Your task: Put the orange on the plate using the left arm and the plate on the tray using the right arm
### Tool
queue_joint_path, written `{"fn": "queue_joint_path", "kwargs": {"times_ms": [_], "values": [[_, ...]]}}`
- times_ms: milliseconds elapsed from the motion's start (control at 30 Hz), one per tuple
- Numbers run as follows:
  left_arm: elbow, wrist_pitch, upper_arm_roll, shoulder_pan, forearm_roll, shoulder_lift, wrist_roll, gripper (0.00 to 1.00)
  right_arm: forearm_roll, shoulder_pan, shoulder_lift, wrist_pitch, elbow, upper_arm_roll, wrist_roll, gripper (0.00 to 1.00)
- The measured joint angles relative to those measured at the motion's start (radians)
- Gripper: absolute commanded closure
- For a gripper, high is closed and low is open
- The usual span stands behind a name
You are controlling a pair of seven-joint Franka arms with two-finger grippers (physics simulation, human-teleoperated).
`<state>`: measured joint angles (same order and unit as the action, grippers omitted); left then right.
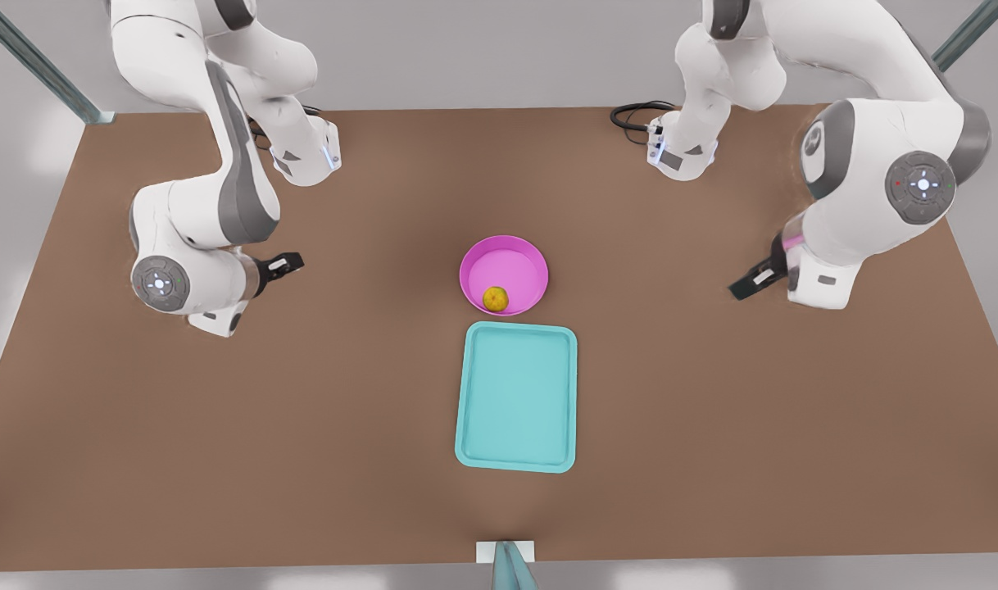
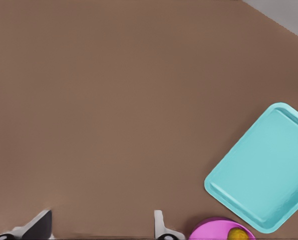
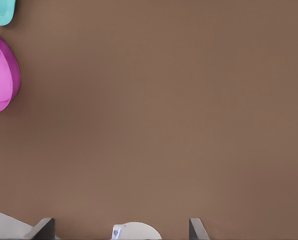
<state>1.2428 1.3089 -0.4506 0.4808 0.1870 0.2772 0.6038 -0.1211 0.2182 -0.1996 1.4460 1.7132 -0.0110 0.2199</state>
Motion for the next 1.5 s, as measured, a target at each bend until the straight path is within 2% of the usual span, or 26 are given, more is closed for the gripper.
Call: {"fn": "queue_joint_path", "kwargs": {"times_ms": [33,67,100,167,233,367,600,1100,1133,1167,1200,1333,1467,1500], "values": [[0.028,-0.005,0.285,-0.242,-0.066,-0.047,-0.022,0.00,-0.033,0.025,0.027,0.067,0.097,0.003,-0.016,0.00],[0.095,0.005,0.425,-0.362,-0.117,-0.103,-0.044,0.00,-0.068,0.046,0.046,0.132,0.177,0.005,-0.031,0.00],[0.126,0.013,0.496,-0.425,-0.155,-0.122,-0.065,0.00,-0.112,0.059,0.057,0.195,0.244,0.006,-0.048,0.00],[0.119,0.014,0.549,-0.467,-0.206,-0.083,-0.105,0.00,-0.191,0.072,0.043,0.296,0.312,0.009,-0.081,0.00],[0.115,0.014,0.569,-0.478,-0.226,-0.043,-0.141,0.00,-0.259,0.097,-0.020,0.370,0.316,0.010,-0.111,0.00],[0.114,0.007,0.580,-0.478,-0.201,-0.045,-0.203,0.00,-0.396,0.208,-0.160,0.510,0.290,0.014,-0.163,0.00],[0.115,-0.019,0.582,-0.476,-0.185,-0.041,-0.282,0.00,-0.577,0.382,-0.299,0.652,0.218,0.019,-0.230,0.00],[0.115,-0.033,0.583,-0.475,-0.183,-0.044,-0.375,0.00,-0.637,0.410,-0.427,0.724,0.195,0.089,-0.306,0.00],[0.115,-0.033,0.583,-0.475,-0.183,-0.044,-0.378,0.00,-0.639,0.413,-0.432,0.726,0.191,0.090,-0.309,0.08],[0.115,-0.034,0.583,-0.474,-0.183,-0.044,-0.382,0.00,-0.641,0.415,-0.436,0.727,0.189,0.090,-0.311,0.30],[0.115,-0.034,0.584,-0.474,-0.183,-0.044,-0.385,0.00,-0.645,0.416,-0.438,0.728,0.187,0.090,-0.312,0.38],[0.115,-0.034,0.584,-0.473,-0.183,-0.043,-0.396,0.00,-0.652,0.416,-0.439,0.729,0.185,0.091,-0.315,0.58],[0.115,-0.034,0.584,-0.473,-0.183,-0.042,-0.405,0.00,-0.647,0.415,-0.440,0.729,0.182,0.091,-0.323,0.67],[0.115,-0.034,0.584,-0.473,-0.183,-0.043,-0.407,0.00,-0.647,0.415,-0.439,0.728,0.180,0.091,-0.325,0.74]]}}
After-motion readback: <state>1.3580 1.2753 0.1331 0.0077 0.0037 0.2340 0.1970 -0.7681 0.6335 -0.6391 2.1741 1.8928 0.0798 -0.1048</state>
